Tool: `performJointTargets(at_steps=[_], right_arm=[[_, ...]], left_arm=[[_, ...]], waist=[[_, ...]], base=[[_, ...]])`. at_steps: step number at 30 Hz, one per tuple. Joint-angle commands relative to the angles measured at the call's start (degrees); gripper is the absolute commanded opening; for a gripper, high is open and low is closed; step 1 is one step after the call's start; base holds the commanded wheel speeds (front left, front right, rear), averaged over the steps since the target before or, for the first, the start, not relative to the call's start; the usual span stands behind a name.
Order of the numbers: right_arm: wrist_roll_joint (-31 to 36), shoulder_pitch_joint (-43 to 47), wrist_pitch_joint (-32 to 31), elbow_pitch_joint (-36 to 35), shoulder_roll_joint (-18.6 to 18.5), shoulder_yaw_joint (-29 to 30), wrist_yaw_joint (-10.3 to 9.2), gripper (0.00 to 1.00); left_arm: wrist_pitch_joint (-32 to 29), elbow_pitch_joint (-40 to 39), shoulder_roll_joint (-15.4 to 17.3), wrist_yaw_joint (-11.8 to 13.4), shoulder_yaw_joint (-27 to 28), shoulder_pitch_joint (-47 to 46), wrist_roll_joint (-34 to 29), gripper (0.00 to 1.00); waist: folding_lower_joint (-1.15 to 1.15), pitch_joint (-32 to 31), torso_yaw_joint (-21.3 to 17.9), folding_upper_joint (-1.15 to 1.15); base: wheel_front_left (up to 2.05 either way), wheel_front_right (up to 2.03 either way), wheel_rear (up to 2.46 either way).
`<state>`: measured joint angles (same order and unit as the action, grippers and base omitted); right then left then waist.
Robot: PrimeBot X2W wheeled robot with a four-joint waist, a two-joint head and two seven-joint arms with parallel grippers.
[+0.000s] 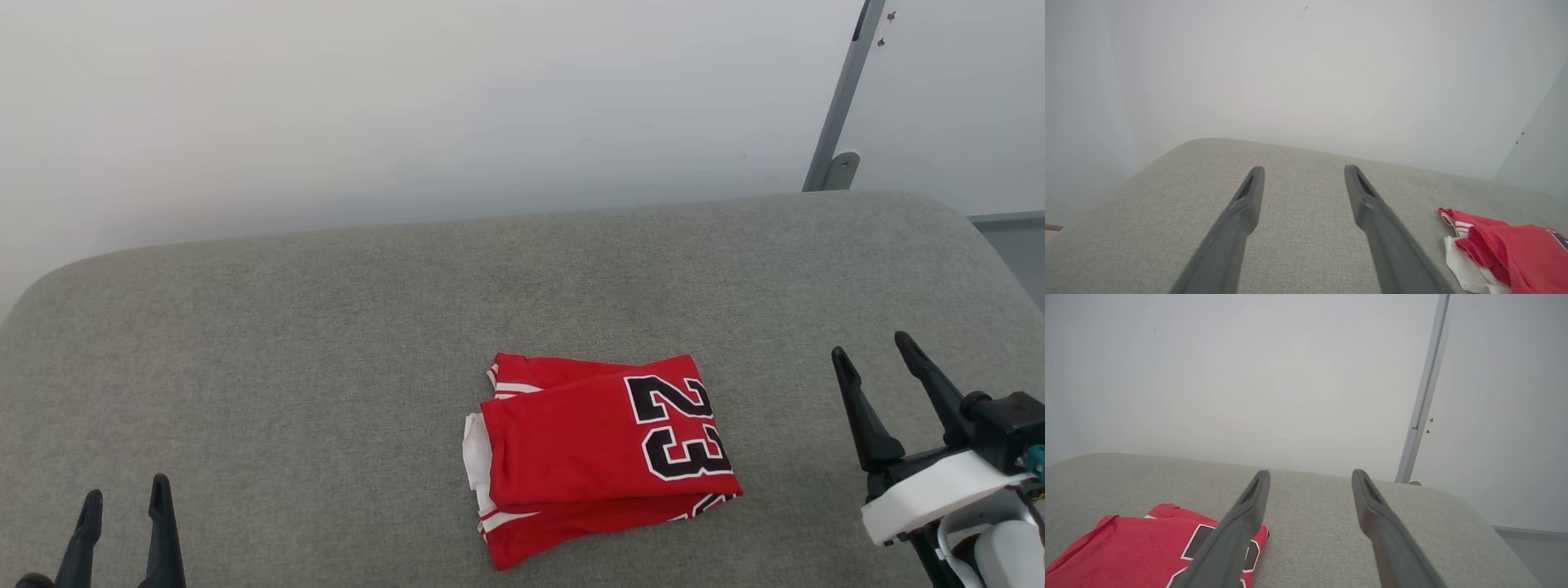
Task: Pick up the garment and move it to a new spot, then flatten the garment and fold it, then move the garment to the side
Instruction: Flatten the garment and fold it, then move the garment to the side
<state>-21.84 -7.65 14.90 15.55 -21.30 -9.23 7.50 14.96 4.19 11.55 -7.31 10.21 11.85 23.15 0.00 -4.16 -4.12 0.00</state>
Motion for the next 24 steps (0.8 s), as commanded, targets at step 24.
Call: performJointTargets(at_steps=[24], right_arm=[[2.15, 4.01, 0.29, -3.23, 3.29, 7.14, -0.03, 1.00]], left_arm=[[0.29, -0.98, 0.37, -0.13, 0.25, 0.04, -1.90, 1.00]], waist=[[0.00, 0.37, 0.14, 0.00]], base=[[0.00, 0.00, 0.00]])
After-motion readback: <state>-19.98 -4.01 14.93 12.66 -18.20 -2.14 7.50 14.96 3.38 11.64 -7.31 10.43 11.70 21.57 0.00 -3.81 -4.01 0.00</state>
